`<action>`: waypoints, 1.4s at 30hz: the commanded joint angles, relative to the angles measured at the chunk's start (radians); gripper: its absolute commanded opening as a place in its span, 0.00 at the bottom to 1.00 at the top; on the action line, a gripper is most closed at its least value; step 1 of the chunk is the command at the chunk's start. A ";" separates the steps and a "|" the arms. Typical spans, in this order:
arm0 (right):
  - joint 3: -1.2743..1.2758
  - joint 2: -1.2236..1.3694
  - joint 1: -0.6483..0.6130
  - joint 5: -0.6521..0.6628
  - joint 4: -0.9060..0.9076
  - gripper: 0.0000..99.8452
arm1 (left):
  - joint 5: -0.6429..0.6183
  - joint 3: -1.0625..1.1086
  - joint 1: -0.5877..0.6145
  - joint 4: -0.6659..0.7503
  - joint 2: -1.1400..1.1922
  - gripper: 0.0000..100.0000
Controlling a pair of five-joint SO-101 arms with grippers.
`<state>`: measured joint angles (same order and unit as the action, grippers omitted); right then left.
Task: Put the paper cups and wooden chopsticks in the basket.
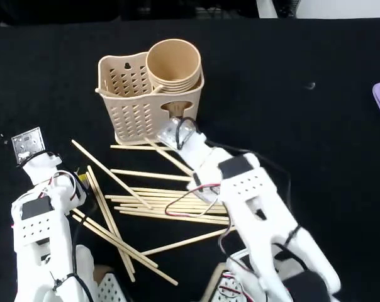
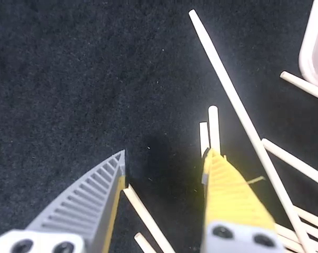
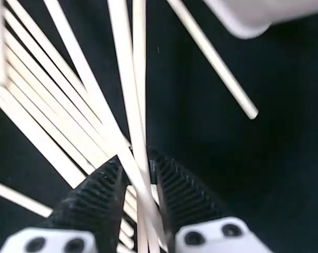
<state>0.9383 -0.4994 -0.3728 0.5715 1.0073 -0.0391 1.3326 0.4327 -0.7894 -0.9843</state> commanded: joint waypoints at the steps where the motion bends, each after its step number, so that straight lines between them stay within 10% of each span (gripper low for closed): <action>1: -0.007 0.071 0.020 0.043 0.006 0.05 | -0.003 -0.019 0.010 0.011 -0.017 0.24; 27: -0.019 0.007 0.087 0.049 0.084 0.01 | -0.002 -0.013 0.010 0.011 -0.017 0.24; 42: 0.237 -0.294 0.333 0.407 0.192 0.12 | -0.002 -0.013 0.010 0.012 -0.017 0.24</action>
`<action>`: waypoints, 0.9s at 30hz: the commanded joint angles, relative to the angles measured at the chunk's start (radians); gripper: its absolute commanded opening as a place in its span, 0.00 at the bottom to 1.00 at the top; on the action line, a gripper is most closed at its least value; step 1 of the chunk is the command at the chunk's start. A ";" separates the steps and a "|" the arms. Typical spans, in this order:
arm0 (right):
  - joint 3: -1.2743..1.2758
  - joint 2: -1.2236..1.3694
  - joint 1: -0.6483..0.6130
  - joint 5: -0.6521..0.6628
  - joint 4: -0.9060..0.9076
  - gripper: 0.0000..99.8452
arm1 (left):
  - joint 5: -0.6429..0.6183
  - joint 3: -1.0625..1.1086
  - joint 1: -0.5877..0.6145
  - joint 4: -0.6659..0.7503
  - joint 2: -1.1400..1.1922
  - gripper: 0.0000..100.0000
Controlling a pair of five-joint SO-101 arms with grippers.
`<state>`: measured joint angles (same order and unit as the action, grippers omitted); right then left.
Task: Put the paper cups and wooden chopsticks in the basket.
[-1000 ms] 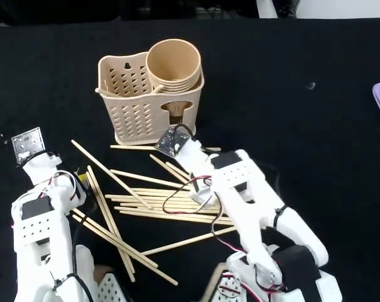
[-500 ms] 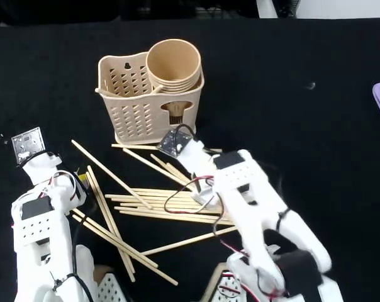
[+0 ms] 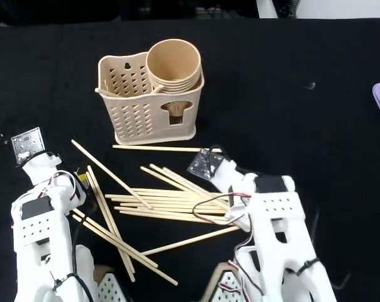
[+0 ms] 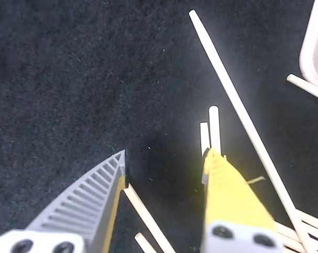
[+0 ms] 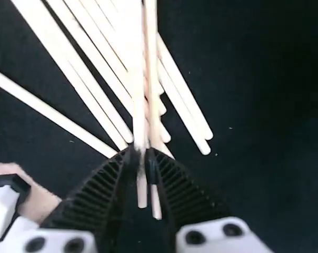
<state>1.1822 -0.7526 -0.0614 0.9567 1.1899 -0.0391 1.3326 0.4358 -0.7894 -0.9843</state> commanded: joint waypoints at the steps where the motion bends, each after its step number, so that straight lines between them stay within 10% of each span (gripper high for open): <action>1: -0.013 -0.045 0.018 0.009 0.011 0.15 | -0.002 -0.013 0.007 0.012 -0.017 0.24; 11: -0.022 -0.036 -0.327 -0.339 -0.192 0.19 | -0.002 -0.012 0.007 0.012 -0.017 0.24; 27: -0.211 0.381 -0.226 -0.276 -0.419 0.19 | -0.002 -0.012 0.007 0.012 -0.017 0.24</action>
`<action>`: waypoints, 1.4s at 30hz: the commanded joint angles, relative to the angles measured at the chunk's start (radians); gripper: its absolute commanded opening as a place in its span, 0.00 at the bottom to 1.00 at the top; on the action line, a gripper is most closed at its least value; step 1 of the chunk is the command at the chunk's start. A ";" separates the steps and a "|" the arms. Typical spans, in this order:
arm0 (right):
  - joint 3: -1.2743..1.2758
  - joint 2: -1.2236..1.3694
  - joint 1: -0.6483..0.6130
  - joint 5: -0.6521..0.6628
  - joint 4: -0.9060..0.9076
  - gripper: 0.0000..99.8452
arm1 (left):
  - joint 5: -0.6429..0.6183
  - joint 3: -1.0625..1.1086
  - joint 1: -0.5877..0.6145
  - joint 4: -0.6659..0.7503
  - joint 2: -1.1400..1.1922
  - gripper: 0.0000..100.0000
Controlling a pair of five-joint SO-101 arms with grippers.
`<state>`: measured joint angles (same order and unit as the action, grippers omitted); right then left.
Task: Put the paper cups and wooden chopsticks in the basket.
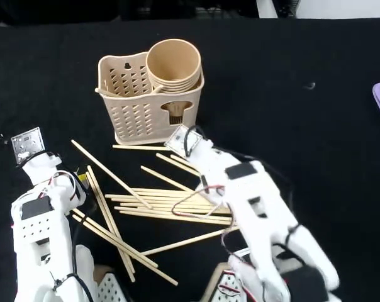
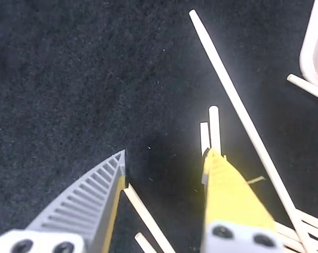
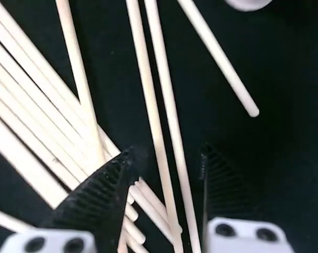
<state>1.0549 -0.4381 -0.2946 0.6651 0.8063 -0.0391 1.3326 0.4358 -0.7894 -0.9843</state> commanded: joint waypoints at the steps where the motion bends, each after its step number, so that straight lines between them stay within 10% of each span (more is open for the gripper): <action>1: -0.102 0.096 0.008 0.015 -0.038 0.19 | -0.002 -0.012 0.007 0.012 -0.017 0.24; 14: -0.156 0.255 0.023 0.109 0.035 0.01 | -0.002 -0.012 0.007 0.012 -0.017 0.24; 31: -0.452 -0.498 -0.132 -0.003 0.595 0.01 | -0.002 -0.012 0.007 0.012 -0.017 0.24; 42: -0.760 -0.308 -0.278 -0.485 -0.086 0.01 | -0.002 -0.012 0.007 0.012 -0.017 0.24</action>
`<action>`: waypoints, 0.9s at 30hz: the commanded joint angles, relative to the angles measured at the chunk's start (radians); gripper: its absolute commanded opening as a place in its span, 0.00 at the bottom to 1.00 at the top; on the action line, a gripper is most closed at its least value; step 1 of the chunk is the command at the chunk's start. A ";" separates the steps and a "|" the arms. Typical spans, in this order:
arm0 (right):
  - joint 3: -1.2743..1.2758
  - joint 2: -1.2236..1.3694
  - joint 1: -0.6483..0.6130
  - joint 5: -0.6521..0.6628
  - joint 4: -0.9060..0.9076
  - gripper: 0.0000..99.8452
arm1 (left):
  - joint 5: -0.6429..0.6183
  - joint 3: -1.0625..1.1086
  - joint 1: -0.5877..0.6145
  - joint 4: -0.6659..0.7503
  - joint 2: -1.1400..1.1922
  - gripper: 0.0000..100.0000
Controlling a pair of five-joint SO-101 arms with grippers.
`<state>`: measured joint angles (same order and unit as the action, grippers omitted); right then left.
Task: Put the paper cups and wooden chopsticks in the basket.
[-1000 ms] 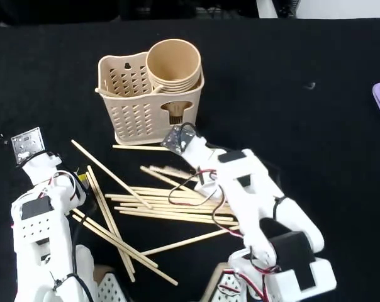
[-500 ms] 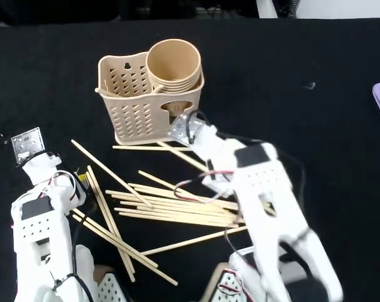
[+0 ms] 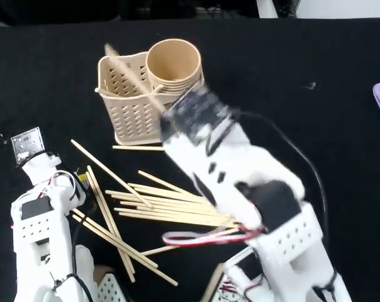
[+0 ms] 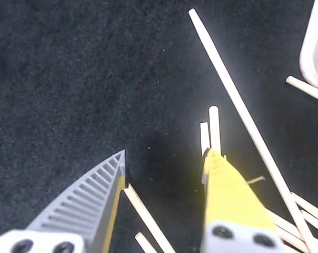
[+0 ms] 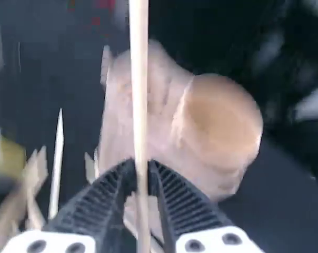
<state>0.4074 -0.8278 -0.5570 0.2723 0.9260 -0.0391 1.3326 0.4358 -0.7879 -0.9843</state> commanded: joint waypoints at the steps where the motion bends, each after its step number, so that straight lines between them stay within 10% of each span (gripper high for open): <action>1: -0.148 0.125 -0.015 -0.114 -0.256 0.01 | -0.002 -0.012 0.007 0.011 -0.017 0.24; 15: -0.625 0.771 -0.035 -0.176 -0.485 0.01 | -0.002 -0.012 0.007 0.011 -0.017 0.24; 27: -0.644 0.828 -0.035 -0.176 -0.402 0.15 | -0.002 -0.012 0.007 0.011 -0.017 0.24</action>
<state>-0.1634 0.0499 -0.5785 0.1036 0.4872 -0.0391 1.3326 0.4358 -0.7879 -0.9843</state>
